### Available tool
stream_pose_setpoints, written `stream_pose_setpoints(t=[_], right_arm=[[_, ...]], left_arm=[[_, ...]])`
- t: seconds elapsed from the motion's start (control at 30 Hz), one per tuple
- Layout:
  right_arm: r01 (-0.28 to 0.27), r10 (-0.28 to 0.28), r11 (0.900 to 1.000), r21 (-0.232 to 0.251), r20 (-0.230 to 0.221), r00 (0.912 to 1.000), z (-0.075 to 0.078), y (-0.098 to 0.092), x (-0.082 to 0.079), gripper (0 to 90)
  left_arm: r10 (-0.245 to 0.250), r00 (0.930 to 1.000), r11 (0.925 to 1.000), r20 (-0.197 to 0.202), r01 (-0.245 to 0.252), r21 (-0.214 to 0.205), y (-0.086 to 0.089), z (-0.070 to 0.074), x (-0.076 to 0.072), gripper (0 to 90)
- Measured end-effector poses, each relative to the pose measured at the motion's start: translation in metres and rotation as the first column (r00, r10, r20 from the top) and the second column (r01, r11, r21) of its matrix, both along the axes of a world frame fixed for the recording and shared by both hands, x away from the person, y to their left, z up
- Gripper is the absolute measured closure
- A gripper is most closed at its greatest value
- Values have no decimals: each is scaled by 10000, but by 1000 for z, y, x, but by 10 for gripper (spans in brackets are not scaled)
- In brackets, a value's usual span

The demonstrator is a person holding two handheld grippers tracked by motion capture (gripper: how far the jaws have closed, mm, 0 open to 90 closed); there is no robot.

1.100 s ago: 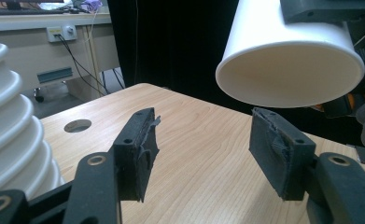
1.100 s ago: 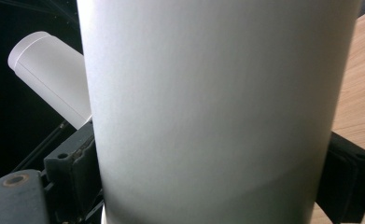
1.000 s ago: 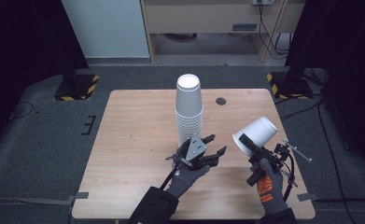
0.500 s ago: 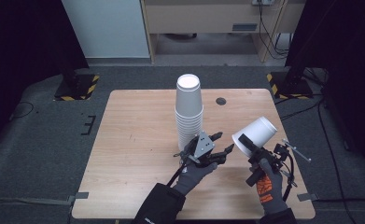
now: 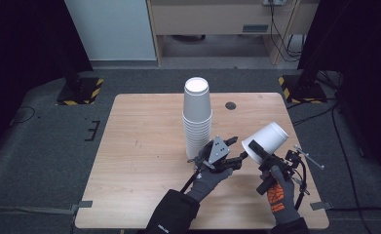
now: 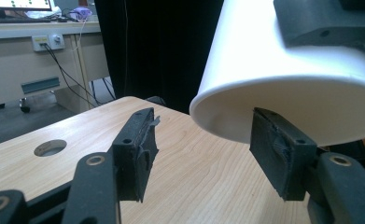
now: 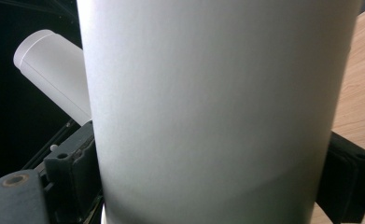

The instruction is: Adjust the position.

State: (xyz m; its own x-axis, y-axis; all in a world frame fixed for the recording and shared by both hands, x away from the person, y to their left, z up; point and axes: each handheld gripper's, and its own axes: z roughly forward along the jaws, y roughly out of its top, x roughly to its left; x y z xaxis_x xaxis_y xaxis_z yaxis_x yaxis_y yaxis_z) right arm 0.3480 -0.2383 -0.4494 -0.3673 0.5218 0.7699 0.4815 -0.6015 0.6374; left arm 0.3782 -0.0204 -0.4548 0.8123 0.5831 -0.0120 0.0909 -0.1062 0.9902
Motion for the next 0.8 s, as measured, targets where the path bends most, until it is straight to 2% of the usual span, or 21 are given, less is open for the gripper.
stream_pose_setpoints(t=[0.4, 0.6, 0.8], right_arm=[[-103, 103, 9999, 19, -23, 9999, -1, 2, 0, 116], [-230, 231, 9997, 79, -195, 9995, -2, 4, 1, 116], [-276, 277, 9996, 81, -179, 9995, -3, 4, 1, 116]], left_arm=[[83, 9999, 9999, 124, -82, -115, -5, -1, 4, 413], [132, 9996, 9997, 242, -127, -196, -7, 1, 6, 438], [170, 9988, 9995, 458, -159, -256, -11, 3, 6, 480]])
